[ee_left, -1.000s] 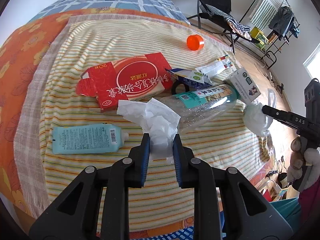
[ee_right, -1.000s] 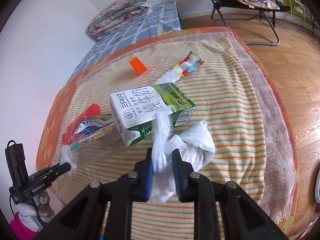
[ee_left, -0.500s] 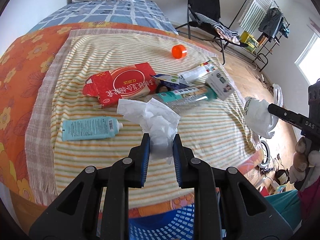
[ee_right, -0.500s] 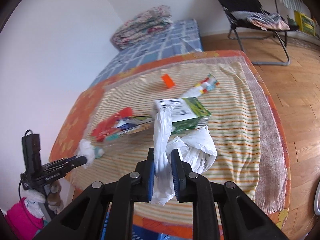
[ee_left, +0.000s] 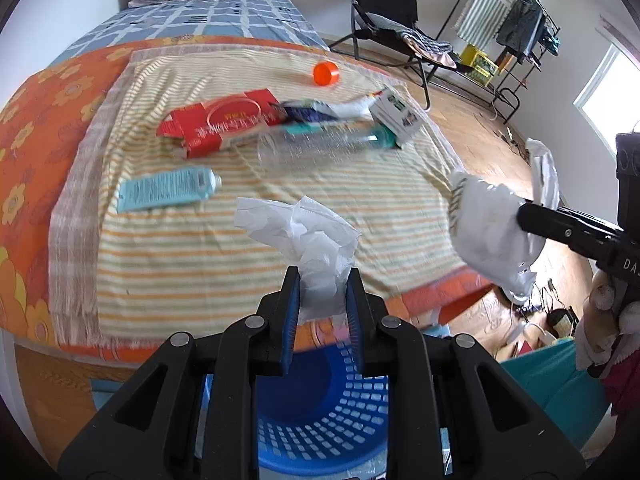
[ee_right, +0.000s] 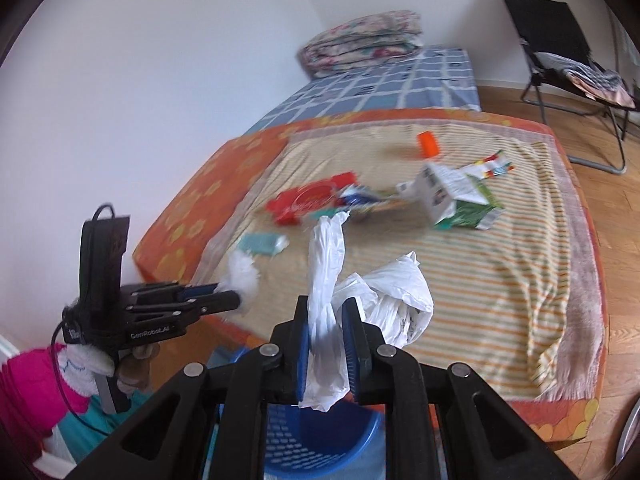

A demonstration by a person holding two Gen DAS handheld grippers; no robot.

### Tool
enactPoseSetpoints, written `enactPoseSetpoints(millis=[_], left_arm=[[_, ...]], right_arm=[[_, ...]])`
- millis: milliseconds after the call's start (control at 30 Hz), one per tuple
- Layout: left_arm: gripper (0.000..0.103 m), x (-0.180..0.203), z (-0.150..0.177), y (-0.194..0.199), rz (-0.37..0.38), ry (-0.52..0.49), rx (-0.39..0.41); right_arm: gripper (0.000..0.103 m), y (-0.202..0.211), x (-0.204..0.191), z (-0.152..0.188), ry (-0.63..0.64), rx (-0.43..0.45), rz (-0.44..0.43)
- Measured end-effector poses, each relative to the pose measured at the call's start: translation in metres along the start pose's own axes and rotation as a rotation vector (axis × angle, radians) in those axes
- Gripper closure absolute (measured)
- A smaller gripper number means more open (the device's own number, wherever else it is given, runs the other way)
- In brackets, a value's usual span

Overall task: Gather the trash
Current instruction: 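Carry tissue and bag over the blue basket and open both tools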

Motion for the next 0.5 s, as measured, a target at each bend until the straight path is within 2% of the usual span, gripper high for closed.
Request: enactPoseSetpoints(millis=[500], left_arm=[[0.082,0.021,0.065,-0.004,0.031,-0.020,-0.084]], right_arm=[[0.089,-0.030,-0.039,0.074,0.090,-0.141,-0.058]])
Point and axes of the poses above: each gripper's, at about its wrist camera, not at the fingertips, and y roughly against the way its jaws point, x to its right, z to its underside, the point moved 3 cm from there along -y, roughly the way its jaws point, and after that the axes turned 4 degrees about -y, right-handed, at the moved point
